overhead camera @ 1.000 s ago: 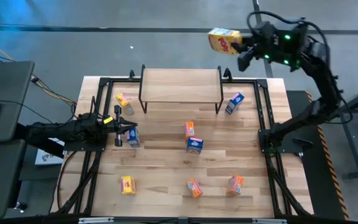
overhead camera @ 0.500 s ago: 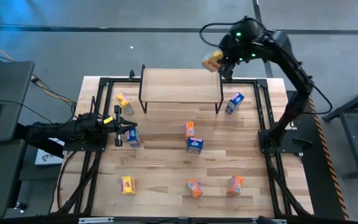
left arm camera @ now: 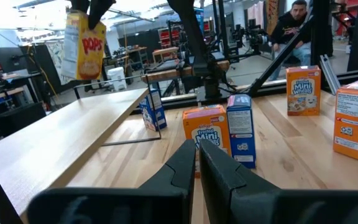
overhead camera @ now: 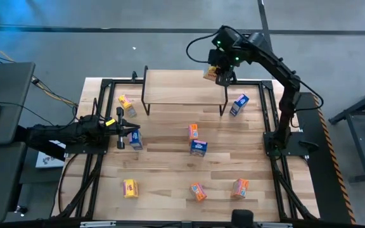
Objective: Stack cereal on shelf
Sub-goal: Put the middle yellow cereal box on the shelf
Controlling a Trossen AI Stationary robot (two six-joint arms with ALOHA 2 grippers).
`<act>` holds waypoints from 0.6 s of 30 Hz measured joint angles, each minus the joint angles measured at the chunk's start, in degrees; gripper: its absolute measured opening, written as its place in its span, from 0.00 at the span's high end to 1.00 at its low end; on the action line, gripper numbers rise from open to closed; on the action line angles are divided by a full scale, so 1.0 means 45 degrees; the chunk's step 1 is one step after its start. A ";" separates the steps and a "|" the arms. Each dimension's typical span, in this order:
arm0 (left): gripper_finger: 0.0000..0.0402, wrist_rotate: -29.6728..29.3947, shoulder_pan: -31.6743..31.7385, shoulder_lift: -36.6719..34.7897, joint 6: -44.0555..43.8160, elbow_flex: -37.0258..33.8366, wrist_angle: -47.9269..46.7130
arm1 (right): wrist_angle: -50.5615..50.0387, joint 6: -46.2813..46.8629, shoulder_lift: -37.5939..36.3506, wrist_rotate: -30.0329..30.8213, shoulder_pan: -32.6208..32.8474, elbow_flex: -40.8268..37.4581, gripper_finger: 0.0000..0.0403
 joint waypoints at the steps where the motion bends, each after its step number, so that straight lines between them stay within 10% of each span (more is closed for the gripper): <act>1: 0.96 0.0000 0.0000 0.0003 0.0000 0.0000 0.0003 | 0.0004 -0.0374 0.0072 0.0001 0.0000 0.0000 0.71; 18: 0.96 0.0000 -0.0004 -0.0001 0.0000 0.0000 0.0004 | -0.0121 -0.3131 0.0748 -0.0054 -0.0115 0.0000 0.71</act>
